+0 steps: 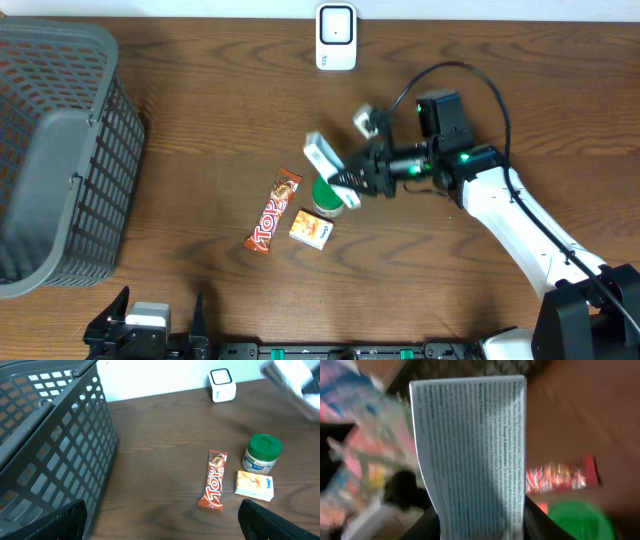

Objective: Scan the item barcode
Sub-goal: 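Lift the Panadol box with the right gripper toward the scanner, then hold the Panadol box face-down over the white scanner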

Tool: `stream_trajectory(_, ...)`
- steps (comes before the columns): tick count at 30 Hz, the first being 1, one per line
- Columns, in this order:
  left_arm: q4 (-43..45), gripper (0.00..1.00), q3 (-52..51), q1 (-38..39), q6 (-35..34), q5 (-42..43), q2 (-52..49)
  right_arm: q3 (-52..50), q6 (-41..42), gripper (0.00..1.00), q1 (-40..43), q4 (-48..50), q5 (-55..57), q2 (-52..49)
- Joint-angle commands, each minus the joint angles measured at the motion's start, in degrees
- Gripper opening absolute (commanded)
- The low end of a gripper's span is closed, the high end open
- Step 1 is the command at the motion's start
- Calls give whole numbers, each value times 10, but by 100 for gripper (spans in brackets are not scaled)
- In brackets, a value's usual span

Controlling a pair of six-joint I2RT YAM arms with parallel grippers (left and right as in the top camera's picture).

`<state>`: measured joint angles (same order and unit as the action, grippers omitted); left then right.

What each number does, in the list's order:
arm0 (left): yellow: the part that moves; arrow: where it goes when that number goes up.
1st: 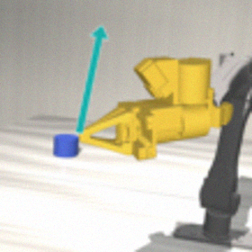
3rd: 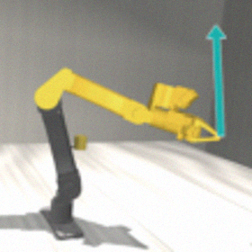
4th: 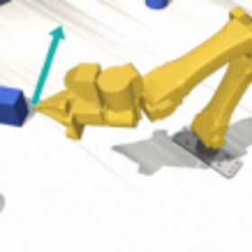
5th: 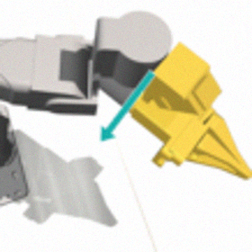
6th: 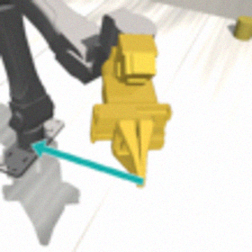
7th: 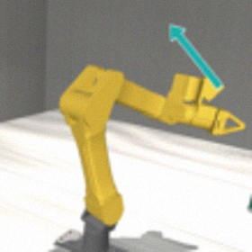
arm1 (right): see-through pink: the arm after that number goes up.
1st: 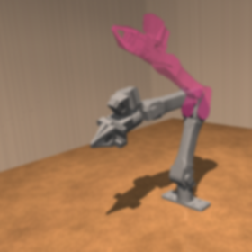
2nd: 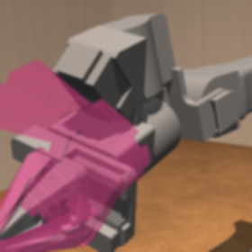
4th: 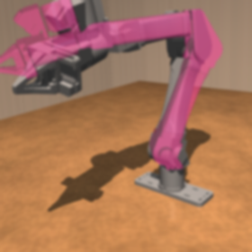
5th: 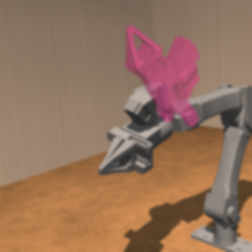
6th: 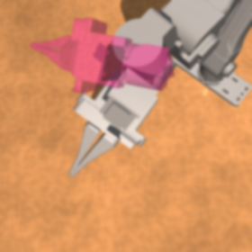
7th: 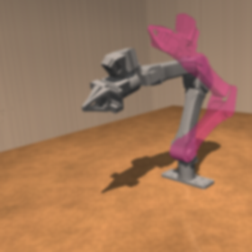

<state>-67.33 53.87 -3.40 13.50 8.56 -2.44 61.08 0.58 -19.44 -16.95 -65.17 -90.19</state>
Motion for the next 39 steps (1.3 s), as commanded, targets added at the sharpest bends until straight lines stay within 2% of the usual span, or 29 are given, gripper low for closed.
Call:
stream_trajectory(1, 0, 96, 3, 2, 1, -7, 1, 7, 226, 26, -12, 90, -42, 7)
stream_trajectory(7, 0, 96, 3, 2, 1, -7, 1, 7, 351, 29, -54, 206, -38, 7)
stream_trajectory(16, 0, 96, 3, 2, 1, -7, 1, 7, 513, 30, -87, 344, 40, 7)
stream_trajectory(21, 0, 96, 3, 2, 1, -7, 1, 7, 542, 28, -87, 388, 66, 7)
stream_trajectory(27, 0, 96, 3, 2, 1, -7, 1, 7, 495, 27, -84, 293, 14, 7)
stream_trajectory(31, 0, 96, 3, 2, 1, -7, 1, 7, 392, 28, -71, 219, -13, 7)
stream_trajectory(33, 0, 96, 3, 2, 1, -7, 1, 7, 313, 29, -60, 181, -4, 7)
stream_trajectory(36, 0, 96, 3, 2, 1, -7, 1, 7, 202, 30, -41, 114, 74, 7)
stream_trajectory(39, 0, 96, 3, 2, 1, -7, 1, 7, 127, 29, -30, 49, 246, 7)
